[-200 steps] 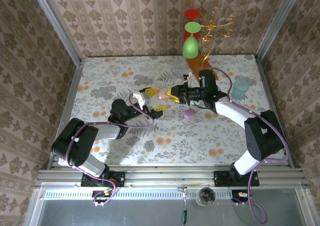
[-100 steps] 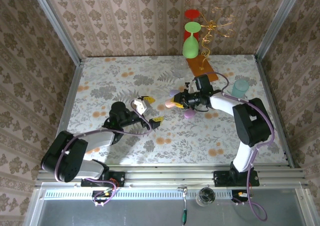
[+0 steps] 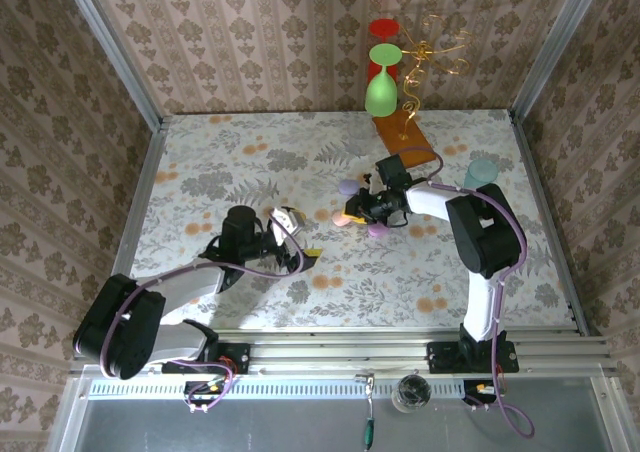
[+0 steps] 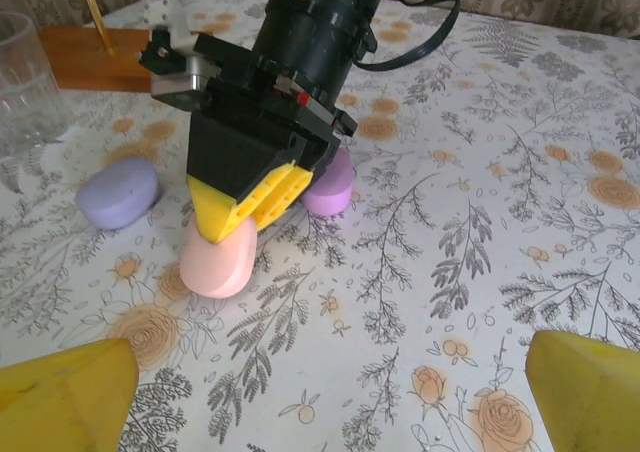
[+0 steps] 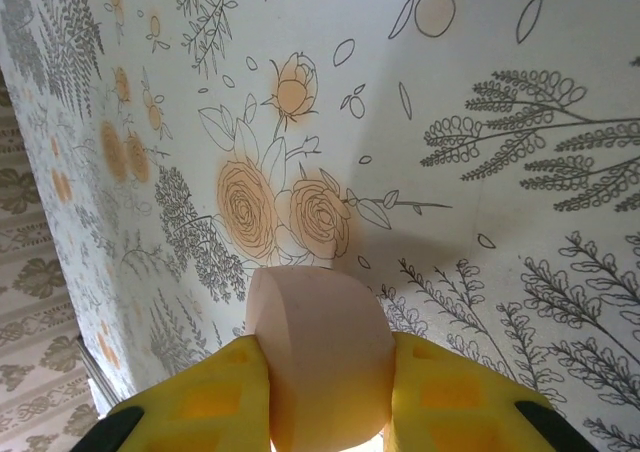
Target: Insert the wireless bluetooth earbuds into the charging case
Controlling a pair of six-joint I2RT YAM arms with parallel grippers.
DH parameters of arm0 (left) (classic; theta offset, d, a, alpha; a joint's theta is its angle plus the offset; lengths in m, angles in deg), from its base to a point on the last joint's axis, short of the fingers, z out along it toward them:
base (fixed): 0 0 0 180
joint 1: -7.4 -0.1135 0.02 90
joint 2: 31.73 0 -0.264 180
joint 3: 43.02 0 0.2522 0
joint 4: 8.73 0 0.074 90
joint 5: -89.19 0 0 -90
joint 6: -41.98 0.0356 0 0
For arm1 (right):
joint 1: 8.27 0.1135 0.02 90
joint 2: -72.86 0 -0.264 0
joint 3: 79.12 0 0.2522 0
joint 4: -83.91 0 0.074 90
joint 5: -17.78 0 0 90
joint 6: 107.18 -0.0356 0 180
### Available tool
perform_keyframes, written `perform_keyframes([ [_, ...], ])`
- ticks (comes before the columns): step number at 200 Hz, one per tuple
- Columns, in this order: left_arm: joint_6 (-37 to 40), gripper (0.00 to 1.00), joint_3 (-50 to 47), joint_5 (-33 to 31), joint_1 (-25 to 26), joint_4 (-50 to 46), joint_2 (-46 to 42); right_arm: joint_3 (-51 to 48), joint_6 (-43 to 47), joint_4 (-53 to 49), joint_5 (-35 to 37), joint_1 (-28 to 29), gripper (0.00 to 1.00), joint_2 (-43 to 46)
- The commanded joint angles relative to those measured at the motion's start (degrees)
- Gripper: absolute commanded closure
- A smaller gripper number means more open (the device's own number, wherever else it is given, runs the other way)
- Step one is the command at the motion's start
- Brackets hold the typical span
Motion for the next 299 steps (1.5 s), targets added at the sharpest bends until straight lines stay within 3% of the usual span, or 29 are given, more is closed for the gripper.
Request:
perform_keyframes([
  [1,1.81,0.0,1.13,-0.3,0.2,-2.25,-1.55,2.0,2.14,-1.5,2.83,0.35,0.78,-1.15],
  [27,1.3,0.0,0.86,-0.3,0.03,-2.66,-2.79,1.79,3.43,-2.22,5.69,0.36,0.71,0.07],
  [77,-1.68,0.0,0.12,-5.34,-3.88,-4.26,-7.06,1.25,8.32,-6.18,14.15,0.34,0.42,6.85],
  [112,-4.88,0.0,-2.04,-17.26,-8.11,-4.78,-13.57,-2.65,13.29,-5.37,21.95,0.01,0.24,16.8],
  [150,-5.05,0.0,-5.51,-31.76,-11.2,-4.25,-21.45,-10.69,23.08,0.34,35.69,-0.32,0.06,28.98],
  [166,-4.63,0.0,-6.41,-38.99,-12.05,-5.07,-23.42,-14.59,28.85,3.98,41.15,-0.34,0.03,32.12],
  [196,-2.06,0.0,-9.23,-45.72,-14.2,-3.64,-24.81,-23.42,36.44,14.26,50.45,-2.31,0.01,38.08],
  [218,-3.84,0.0,-10.18,-45.92,-17.56,-1.91,-22.66,-27.11,40.85,18.22,54.24,-3.86,0.0,37.36],
  [245,-7.32,0.0,-10.62,-42.66,-22.49,1.35,-17.97,-31.91,41.36,25.0,52.74,-6.78,0.0,36.0],
  [299,-10.33,0.0,-12.6,-35.56,-31.22,15.36,-7.49,-38.67,42.02,41.8,43.33,-13.86,0.0,31.13],
])
